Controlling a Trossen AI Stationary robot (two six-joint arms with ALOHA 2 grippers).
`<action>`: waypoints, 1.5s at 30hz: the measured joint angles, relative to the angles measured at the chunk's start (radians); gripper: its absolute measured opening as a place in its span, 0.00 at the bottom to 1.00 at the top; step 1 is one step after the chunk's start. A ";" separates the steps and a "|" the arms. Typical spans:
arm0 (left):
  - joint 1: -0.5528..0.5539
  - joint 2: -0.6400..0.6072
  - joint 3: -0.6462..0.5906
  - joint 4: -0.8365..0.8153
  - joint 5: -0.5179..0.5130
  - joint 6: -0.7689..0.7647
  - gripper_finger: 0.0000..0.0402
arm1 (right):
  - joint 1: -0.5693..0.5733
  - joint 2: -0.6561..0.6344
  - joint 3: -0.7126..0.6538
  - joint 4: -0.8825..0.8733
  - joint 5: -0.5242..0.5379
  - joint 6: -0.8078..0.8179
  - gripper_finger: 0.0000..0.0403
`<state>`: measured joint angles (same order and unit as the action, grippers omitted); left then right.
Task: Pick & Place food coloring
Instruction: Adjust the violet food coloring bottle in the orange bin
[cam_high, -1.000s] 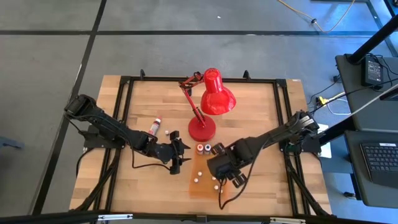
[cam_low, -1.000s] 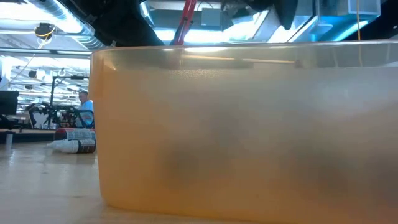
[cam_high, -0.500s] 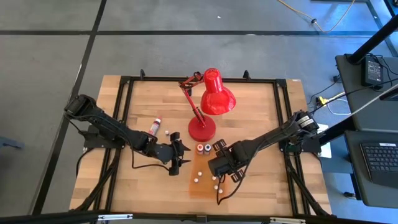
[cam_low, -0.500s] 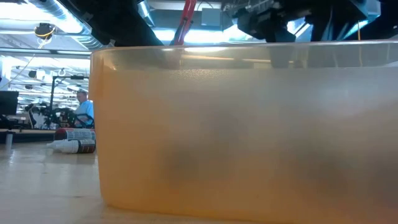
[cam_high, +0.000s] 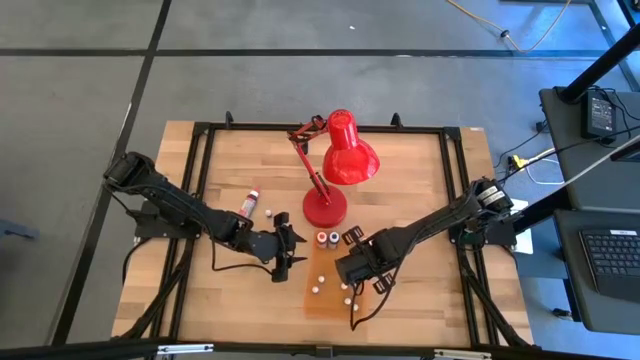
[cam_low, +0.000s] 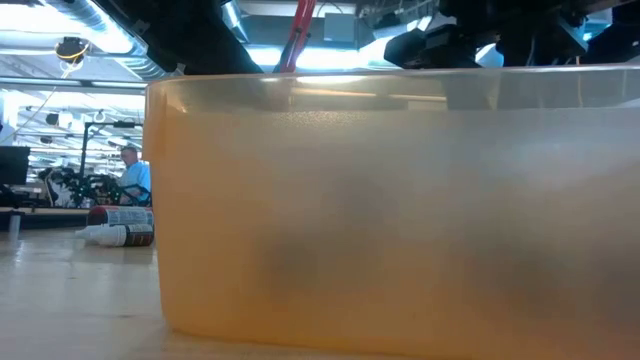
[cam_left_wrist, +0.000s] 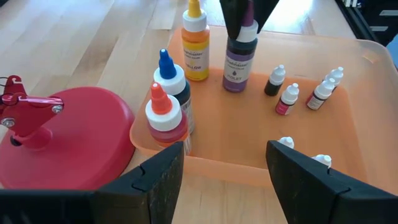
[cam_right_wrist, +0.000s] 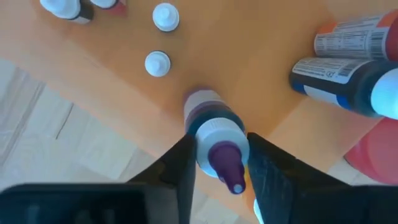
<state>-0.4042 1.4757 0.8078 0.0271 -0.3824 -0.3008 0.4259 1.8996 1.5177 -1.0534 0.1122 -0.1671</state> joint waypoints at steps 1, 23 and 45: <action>0.000 0.000 0.000 0.000 0.000 0.000 0.55 | 0.000 0.000 0.000 0.000 0.001 -0.002 0.30; 0.000 0.000 0.000 0.000 -0.001 0.000 0.56 | -0.089 0.001 0.065 0.021 0.099 0.005 0.29; 0.000 0.000 0.000 0.000 0.008 -0.003 0.55 | -0.111 0.045 0.064 0.033 0.137 -0.051 0.31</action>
<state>-0.4042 1.4757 0.8078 0.0269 -0.3744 -0.3035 0.3149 1.9450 1.5822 -1.0202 0.2495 -0.2177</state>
